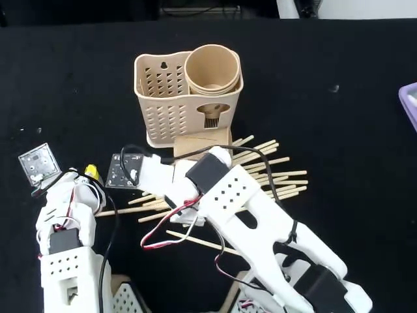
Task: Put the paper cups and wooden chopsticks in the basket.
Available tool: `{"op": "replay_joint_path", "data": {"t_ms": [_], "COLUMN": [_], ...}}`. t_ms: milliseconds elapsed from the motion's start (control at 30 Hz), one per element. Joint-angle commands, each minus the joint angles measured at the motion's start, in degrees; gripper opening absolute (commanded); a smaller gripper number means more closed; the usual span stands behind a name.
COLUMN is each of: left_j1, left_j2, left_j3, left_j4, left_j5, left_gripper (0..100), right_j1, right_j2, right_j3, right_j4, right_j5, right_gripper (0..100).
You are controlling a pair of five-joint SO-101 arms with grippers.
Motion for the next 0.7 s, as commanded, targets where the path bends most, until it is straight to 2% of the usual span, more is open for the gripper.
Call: {"op": "replay_joint_path", "data": {"t_ms": [0,167,333,567,667], "left_j1": [-0.3,-0.1,0.0,0.0,0.0], "left_j2": [-0.8,-0.8,-0.8,-0.8,-0.8], "left_j3": [-0.3,-0.3,-0.3,-0.4,-0.4], "left_j4": [-1.1,-1.2,-1.3,-1.3,-1.3], "left_j5": [0.4,0.4,0.4,0.4,0.4], "left_gripper": [14,14,14,14,14], "right_j1": [0.4,0.6,4.7,5.4,9.1], "right_j2": [-3.6,-6.3,-6.3,-6.3,-6.3], "right_j3": [-12.9,-35.9,-51.8,-56.1,-56.1], "right_j4": [5.9,15.7,15.6,11.5,9.0], "right_j5": [-1.7,-4.9,-4.7,-4.7,-4.7], "right_gripper": [1.1,1.1,1.1,1.1,1.1]}}
